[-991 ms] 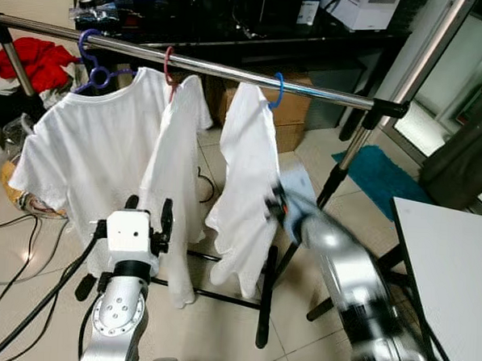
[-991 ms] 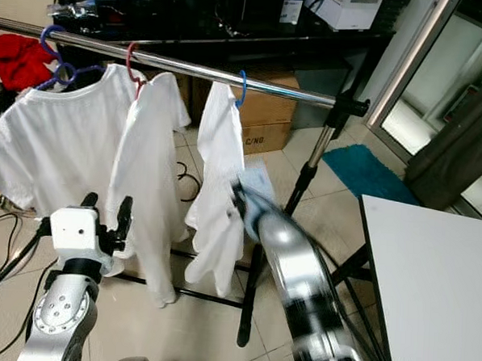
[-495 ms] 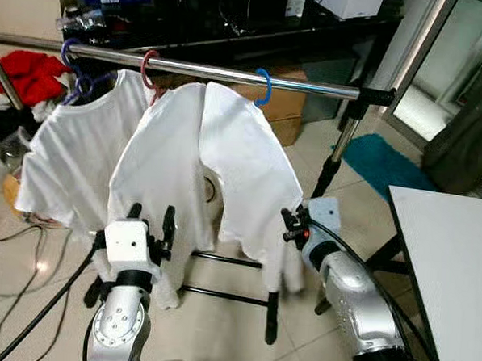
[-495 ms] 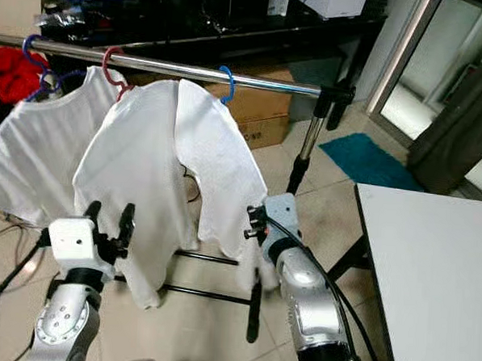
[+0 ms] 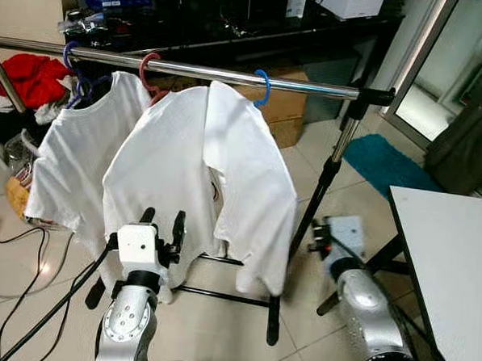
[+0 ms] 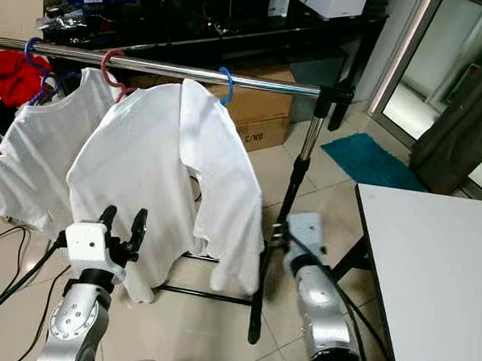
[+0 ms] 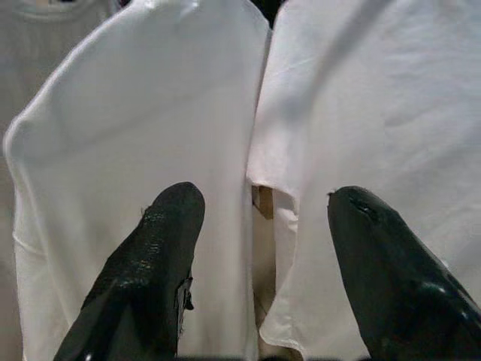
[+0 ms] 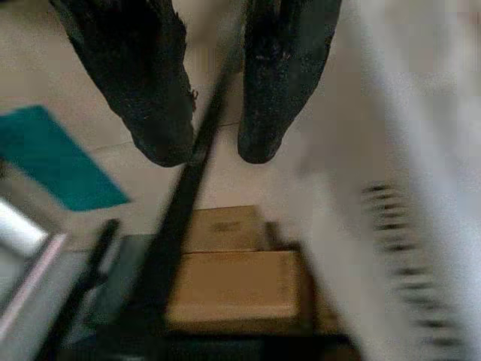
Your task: Hang hanger
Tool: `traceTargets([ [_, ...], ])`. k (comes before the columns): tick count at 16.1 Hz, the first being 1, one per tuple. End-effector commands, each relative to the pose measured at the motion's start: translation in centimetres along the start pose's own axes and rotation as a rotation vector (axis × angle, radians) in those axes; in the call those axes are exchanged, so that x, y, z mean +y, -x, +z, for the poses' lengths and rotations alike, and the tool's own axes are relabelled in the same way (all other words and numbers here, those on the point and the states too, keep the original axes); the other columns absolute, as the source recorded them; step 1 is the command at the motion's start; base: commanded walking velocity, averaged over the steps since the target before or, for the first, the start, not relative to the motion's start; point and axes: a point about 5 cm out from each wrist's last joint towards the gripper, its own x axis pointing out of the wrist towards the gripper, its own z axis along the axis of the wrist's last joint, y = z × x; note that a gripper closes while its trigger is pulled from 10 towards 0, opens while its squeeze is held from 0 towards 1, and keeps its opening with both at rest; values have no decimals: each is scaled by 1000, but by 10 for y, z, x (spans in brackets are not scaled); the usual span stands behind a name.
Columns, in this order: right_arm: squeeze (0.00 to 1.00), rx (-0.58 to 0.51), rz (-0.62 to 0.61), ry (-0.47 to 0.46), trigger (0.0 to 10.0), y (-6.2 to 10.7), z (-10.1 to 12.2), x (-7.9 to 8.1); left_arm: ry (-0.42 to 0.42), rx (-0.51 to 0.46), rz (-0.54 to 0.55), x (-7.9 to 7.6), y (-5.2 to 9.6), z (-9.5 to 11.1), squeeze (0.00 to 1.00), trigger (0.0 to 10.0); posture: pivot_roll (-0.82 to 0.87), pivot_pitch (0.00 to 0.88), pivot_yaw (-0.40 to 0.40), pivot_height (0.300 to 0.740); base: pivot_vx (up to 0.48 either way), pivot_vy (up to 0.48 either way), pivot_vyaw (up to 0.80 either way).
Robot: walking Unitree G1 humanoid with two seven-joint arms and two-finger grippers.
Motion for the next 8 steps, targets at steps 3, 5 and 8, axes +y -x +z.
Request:
traceTargets([
  [3, 0, -111, -37, 51, 10000, -7, 16, -6, 15, -7, 54, 3, 0, -3, 0, 10000, 142, 0, -11, 740, 0, 0, 0],
  [5, 0, -128, -59, 49, 10000, -8, 18, -9, 24, -8, 76, 4, 0, -3, 0, 10000, 136, 0, -11, 740, 0, 0, 0],
  [8, 0, -132, -99, 79, 10000, -5, 15, -11, 21, 1, 67, 2, 0, -5, 0, 10000, 106, 0, 0, 740, 0, 133, 0],
])
